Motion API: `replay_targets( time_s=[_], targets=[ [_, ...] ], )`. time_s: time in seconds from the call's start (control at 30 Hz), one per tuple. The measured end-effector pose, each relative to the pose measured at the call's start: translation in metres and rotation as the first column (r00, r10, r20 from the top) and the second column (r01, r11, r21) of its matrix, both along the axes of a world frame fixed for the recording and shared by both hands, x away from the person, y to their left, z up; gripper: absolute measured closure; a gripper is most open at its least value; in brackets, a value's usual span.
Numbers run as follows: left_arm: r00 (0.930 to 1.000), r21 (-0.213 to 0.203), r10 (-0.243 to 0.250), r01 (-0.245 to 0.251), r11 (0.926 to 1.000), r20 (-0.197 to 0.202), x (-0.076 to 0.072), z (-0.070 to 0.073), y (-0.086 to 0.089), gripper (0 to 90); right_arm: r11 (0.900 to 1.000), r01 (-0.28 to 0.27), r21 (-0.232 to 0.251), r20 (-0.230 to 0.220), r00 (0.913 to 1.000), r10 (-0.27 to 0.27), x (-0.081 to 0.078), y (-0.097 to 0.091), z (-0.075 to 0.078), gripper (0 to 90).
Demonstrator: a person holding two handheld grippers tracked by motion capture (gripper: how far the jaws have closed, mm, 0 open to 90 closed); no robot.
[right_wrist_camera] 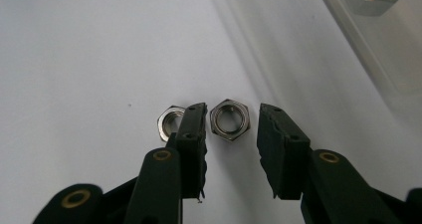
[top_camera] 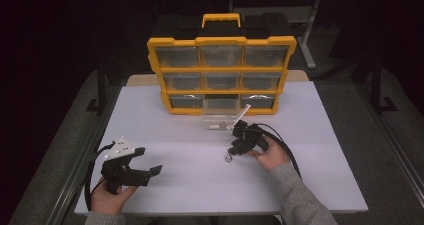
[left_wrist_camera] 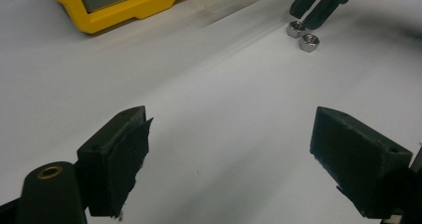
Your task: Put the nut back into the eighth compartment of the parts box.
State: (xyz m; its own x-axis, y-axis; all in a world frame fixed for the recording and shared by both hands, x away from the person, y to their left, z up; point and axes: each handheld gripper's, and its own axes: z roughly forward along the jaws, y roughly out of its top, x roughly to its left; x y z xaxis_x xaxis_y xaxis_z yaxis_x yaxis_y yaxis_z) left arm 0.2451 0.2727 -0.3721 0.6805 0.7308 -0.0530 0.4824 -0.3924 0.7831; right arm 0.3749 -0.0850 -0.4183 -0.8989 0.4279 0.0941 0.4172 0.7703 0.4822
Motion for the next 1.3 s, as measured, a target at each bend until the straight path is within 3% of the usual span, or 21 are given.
replay_targets(
  time_s=[0.33,0.87,1.3],
  targets=[
    [1.0,-0.002,0.002,-0.002,1.0,0.002,0.0,0.001,0.001,15.0,0.9993,-0.009,-0.035,0.011,0.9999,0.01,0.0,0.008,-0.009,67.8],
    [1.0,-0.002,0.002,-0.002,1.0,0.004,0.0,0.002,0.002,15.2,0.9999,-0.001,-0.011,-0.016,0.9999,0.001,0.005,0.004,-0.008,69.1],
    [1.0,-0.012,0.005,-0.005,0.9999,0.008,-0.001,0.003,0.002,15.3,0.9985,0.0,0.055,-0.027,0.9996,0.002,0.005,-0.004,0.02,69.1]
  ],
)
